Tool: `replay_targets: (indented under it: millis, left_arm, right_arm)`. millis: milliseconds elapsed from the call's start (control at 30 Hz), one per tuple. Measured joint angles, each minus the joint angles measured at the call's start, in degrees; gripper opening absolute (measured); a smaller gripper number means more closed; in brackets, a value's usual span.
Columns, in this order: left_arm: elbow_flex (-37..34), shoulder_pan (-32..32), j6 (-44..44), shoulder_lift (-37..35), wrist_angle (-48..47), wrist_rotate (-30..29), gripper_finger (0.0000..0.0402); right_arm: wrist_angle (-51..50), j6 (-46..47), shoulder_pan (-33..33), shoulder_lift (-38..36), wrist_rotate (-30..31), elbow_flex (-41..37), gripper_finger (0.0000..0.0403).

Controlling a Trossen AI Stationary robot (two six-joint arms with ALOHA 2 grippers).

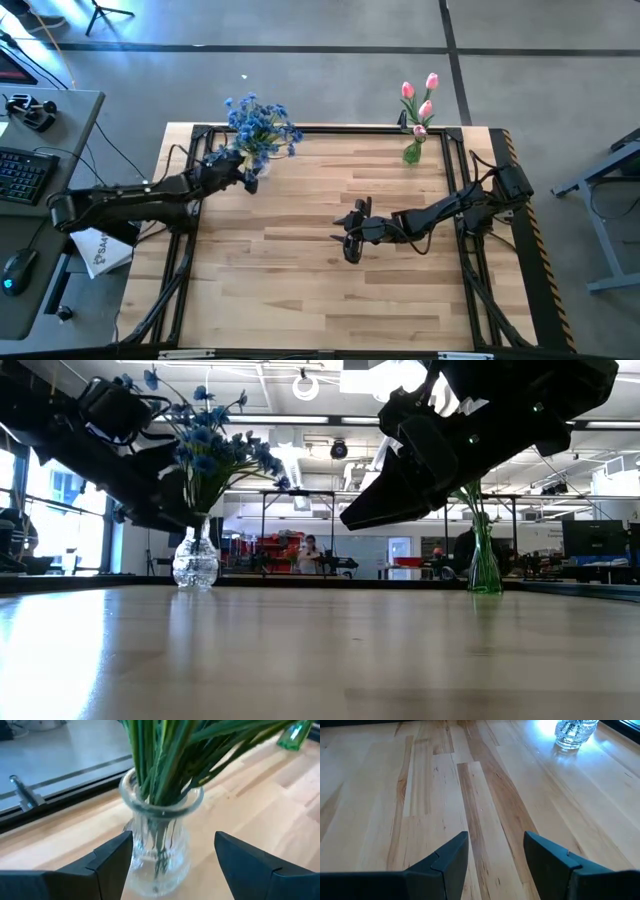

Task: Sort flowers into vase by color
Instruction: Return to Home Position

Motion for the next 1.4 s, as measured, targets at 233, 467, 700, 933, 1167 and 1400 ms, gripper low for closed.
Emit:
replay_targets:
  millis: [233, 467, 700, 933, 1167, 1400]
  left_arm:
    - [10.04, -0.45, -3.92, -8.46, -29.79, 0.17, 0.0268]
    - [21.02, -6.51, -11.97, -11.38, -47.05, 5.04, 0.0253]
    - [24.9, -21.54, -16.86, -14.23, -47.19, 12.11, 0.0213]
    - [25.86, -38.06, -19.7, -17.1, -46.85, 11.55, 0.0173]
    - [12.51, -47.95, 2.55, -15.08, -8.91, 14.53, 0.0126]
    - [-3.42, -43.84, 8.06, -8.86, 26.85, 15.43, 0.0035]
  right_arm:
    - [0.04, 0.13, 0.0, 0.0, 0.02, 0.02, 0.0188]
    - [0.02, 1.01, 0.0, 0.0, 0.2, 0.02, 0.0188]
    - [0.02, 1.01, 0.0, 0.0, 0.17, 0.02, 0.0188]
    - [0.0, 2.03, 0.0, 0.0, 0.15, 0.0, 0.0188]
    - [0.02, 1.21, 0.0, 0.0, 0.01, 0.01, 0.0188]
    - [-12.22, 3.55, 0.46, -4.84, -0.83, -0.04, 0.0188]
